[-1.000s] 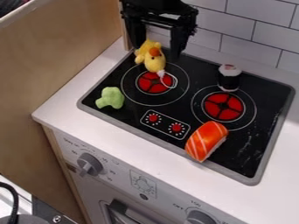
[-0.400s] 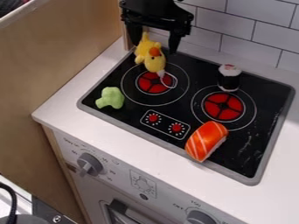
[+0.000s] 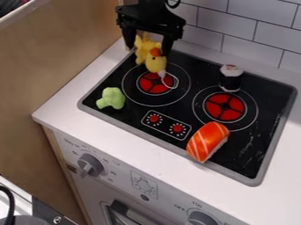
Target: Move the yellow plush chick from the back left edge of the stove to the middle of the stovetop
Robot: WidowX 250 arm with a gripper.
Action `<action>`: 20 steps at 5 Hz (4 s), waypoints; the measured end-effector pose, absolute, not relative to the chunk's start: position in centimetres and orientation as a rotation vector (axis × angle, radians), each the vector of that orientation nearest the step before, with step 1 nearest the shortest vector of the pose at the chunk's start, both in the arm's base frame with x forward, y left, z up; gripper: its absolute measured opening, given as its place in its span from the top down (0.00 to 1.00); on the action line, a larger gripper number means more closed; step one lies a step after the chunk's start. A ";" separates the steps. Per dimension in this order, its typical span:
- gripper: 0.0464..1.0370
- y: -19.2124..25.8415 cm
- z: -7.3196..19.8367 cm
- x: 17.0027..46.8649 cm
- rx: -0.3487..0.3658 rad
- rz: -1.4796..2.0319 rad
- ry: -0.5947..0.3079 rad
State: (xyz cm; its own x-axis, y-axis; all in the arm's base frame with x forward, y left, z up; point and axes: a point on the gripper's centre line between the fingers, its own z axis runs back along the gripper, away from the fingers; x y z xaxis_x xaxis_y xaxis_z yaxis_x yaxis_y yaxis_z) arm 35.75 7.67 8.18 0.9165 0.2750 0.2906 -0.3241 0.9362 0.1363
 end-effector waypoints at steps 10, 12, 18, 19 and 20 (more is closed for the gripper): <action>0.70 4.2 9.0 32.7 -0.043 0.161 -0.115; 0.70 1.9 12.3 30.7 -0.092 0.099 -0.080; 0.70 -1.8 9.4 30.4 0.039 0.041 -0.111; 0.70 -1.3 7.0 30.5 0.074 0.024 -0.113; 0.70 -0.4 6.1 30.7 0.078 0.028 -0.121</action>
State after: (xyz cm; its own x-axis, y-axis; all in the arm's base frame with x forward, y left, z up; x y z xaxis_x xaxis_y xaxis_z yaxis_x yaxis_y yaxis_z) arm 30.75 -0.42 6.07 0.9923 0.0227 0.1214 -0.0322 0.9966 0.0765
